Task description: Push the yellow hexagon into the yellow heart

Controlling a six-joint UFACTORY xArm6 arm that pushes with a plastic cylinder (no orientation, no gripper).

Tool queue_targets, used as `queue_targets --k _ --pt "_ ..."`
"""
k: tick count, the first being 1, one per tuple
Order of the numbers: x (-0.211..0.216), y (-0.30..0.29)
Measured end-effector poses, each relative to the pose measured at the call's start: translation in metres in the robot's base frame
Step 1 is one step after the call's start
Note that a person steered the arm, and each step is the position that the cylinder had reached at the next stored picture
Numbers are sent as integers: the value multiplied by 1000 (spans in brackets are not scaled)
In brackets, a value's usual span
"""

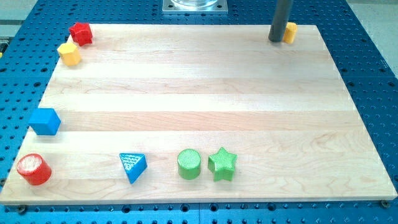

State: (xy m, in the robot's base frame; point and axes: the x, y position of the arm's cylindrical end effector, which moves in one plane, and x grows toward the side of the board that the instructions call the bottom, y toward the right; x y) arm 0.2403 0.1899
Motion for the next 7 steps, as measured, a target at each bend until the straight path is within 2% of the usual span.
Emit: queue_targets --k 2,3,5,6,7 --pt "-4 19" --pt "23 -65" --pt "100 -398" --pt "112 -492" --pt "82 -491"
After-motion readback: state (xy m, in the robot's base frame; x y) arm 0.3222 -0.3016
